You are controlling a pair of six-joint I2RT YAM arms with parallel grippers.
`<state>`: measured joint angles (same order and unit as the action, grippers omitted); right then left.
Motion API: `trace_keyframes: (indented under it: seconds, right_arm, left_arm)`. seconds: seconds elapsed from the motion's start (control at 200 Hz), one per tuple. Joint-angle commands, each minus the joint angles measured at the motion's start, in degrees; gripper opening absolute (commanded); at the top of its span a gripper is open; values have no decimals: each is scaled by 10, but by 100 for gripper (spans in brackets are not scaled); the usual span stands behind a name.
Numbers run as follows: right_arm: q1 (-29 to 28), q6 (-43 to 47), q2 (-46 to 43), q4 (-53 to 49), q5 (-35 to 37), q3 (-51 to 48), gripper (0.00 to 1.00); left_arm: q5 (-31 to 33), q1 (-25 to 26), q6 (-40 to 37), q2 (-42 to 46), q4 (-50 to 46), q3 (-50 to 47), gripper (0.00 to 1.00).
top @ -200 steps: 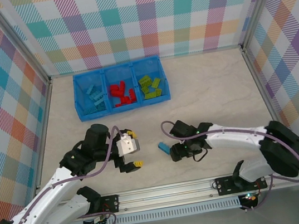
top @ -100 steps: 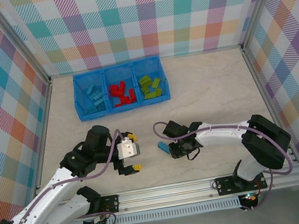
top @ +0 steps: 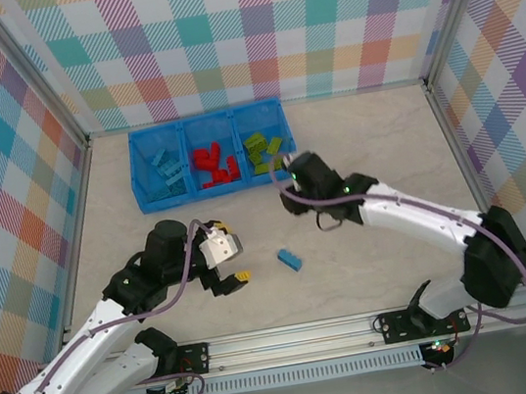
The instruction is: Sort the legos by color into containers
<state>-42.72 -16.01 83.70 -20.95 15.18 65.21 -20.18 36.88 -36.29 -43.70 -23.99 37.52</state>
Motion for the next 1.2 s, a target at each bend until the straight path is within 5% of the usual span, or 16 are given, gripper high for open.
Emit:
trace_keyframes:
  seconds: [0.0,0.25,0.56,0.93,1.085,1.195]
  right_arm:
    - [41,84,85,71,-3,77,13]
    - [83,93,272,89,-39,250,15]
    - [90,91,351,30,-50,377,44]
    - [97,101,208,-8,-93,312,58]
    - [97,99,58,-16,-192,174,84]
    - [97,63,-67,-17,-233,53,97]
  left_arm:
    - [64,0,34,25,23,3,100]
    - [70,0,23,31,22,-3,100]
    - [84,0,54,14,21,7,100]
    - [223,-19,347,-57,-15,115,100]
    - [205,-19,458,-78,-54,165,100]
    - [233,-19,654,-86,-58,153,100]
